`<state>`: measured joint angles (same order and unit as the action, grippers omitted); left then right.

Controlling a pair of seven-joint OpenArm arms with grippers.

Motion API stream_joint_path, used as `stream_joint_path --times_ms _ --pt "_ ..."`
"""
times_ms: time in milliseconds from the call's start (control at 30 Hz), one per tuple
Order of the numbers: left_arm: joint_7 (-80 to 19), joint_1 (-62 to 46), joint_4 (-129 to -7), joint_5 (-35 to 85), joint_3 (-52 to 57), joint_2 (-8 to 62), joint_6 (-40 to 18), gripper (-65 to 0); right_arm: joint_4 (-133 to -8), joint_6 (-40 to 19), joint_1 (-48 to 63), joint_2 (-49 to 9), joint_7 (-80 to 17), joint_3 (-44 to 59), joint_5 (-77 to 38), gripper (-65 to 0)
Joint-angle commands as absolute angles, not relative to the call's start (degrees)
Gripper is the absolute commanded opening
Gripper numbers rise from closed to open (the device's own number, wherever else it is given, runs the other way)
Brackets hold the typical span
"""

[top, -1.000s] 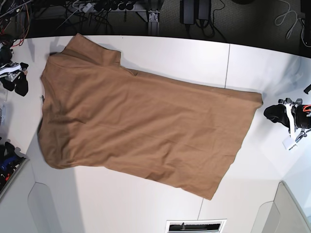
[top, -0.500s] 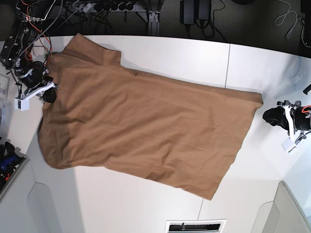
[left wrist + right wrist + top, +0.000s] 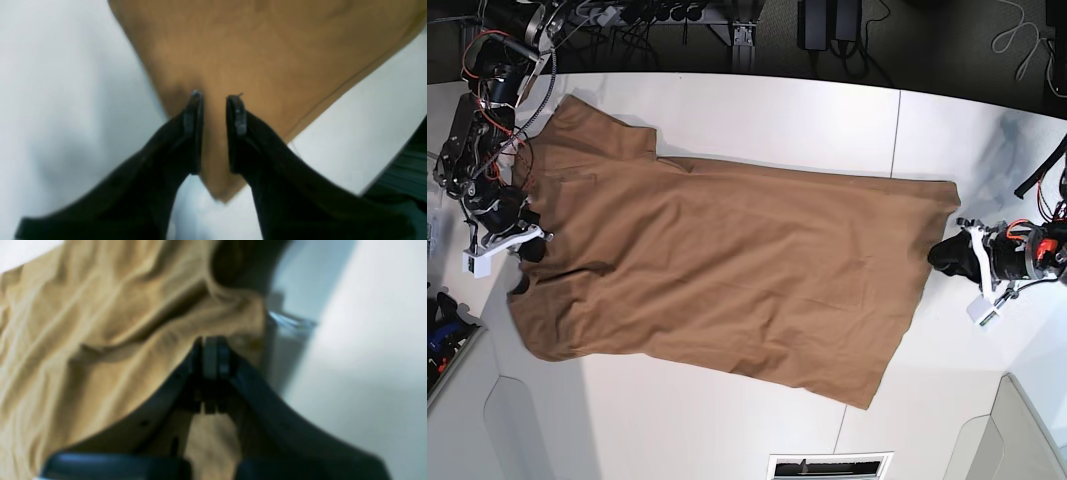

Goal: Layout the t-shirt on the table in an organized manner, then fold the t-shirt properly
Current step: 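Grasp the shirt hem corner with the left gripper and pull it outward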

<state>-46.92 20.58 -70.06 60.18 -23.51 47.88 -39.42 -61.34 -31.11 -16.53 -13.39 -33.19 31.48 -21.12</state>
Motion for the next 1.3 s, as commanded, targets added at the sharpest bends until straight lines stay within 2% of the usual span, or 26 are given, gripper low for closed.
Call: stream_joint_path --times_ms 0,67,167,367,433,533,767,933,1133,1267 --pt "-43.7 23.29 -70.61 59.13 -22.79 48.38 -40.0 -49.8 -63.24 -31.48 -17.67 -14.48 -32.93 31.62 -22.65 -65.0" --pt "-38.79 25.19 -70.32 53.43 -22.79 46.19 -40.0 -49.9 -65.71 -31.48 -16.73 -14.44 -35.48 32.18 -24.6 -65.0" --pt "-32.73 27.64 -69.32 45.5 -22.79 42.78 -33.74 -49.9 -71.99 -31.48 -13.34 -14.39 -38.94 33.5 -30.02 -65.0" --pt "-29.17 33.26 -59.29 38.28 -22.81 33.76 -28.73 -50.4 -83.33 -31.48 -4.08 -14.41 -43.99 36.88 -34.09 -65.0" --pt "-28.03 35.03 -55.4 36.88 -22.81 30.87 -26.5 -54.5 -85.52 -31.51 -0.4 -14.26 -44.01 38.33 -36.29 -65.0" --pt "-25.17 37.17 -49.91 33.56 -22.81 27.38 -24.88 -64.0 -88.9 -31.75 4.64 -13.26 -44.18 41.25 -38.37 -65.0" --pt "-19.25 39.72 -38.02 29.41 -22.81 22.15 -24.6 -65.0 -94.35 -32.18 12.43 -10.57 -46.15 46.48 -41.52 -65.0" --pt "-19.11 39.77 -32.82 27.99 -22.81 21.8 -24.6 -65.0 -94.5 -32.18 13.87 -10.59 -46.17 46.5 -41.58 -65.0" --pt "-24.97 37.87 -32.51 28.75 -22.81 26.61 -24.69 -65.0 -94.52 -32.18 13.82 -10.61 -46.11 46.5 -41.65 -65.0" --pt "-26.02 35.55 -32.69 33.71 -22.79 30.04 -28.82 -65.0 -94.52 -32.18 13.67 -10.59 -46.09 46.48 -42.89 -65.0"
